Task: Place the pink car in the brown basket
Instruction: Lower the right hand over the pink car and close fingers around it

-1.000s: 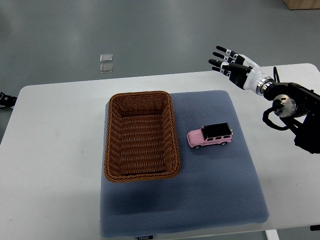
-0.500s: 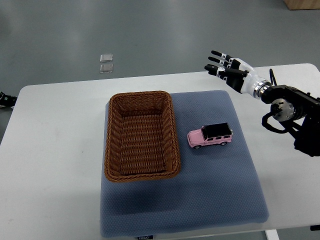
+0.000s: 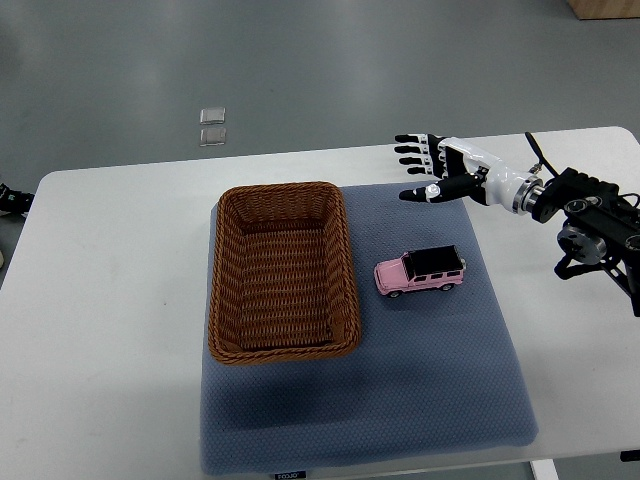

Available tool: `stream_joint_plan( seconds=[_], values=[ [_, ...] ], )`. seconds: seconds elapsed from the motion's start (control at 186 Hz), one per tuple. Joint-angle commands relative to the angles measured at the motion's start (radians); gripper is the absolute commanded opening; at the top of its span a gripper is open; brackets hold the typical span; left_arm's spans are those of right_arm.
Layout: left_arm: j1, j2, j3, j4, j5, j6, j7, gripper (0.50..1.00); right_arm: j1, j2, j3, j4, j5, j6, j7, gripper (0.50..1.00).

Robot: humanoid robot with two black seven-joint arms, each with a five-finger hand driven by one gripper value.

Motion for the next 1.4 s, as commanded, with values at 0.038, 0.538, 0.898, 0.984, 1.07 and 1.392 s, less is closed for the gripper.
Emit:
stream_joint_plan(
  seconds=[0.038,0.538,0.898,0.984,1.07,1.392],
  values=[
    [0.000,0.000,0.000,0.000,0.000,0.000,0.000,1.000,-0.004,-0.067,-0.007,0.097,-0.192,-0.006,0.035,0.913],
    [0.000,0.000,0.000,0.000,0.000,0.000,0.000,1.000,0.012,-0.196,-0.110,0.222,-0.566,-0.015,0.098,0.913],
    [0.000,0.000,0.000,0.000,0.000,0.000,0.000,1.000,-0.004,-0.179,-0.211,0.231,-0.577,-0.148,0.098,0.913],
    [0.000,0.000,0.000,0.000,0.000,0.000,0.000,1.000,-0.004,-0.179,-0.245,0.231,-0.577,-0.188,0.098,0.913],
    [0.000,0.000,0.000,0.000,0.000,0.000,0.000,1.000,-0.005,-0.179,-0.263,0.229,-0.577,-0.216,0.098,0.913],
    [0.000,0.000,0.000,0.000,0.000,0.000,0.000,1.000,-0.016,-0.176,-0.273,0.228,-0.577,-0.236,0.096,0.897]
  ],
)
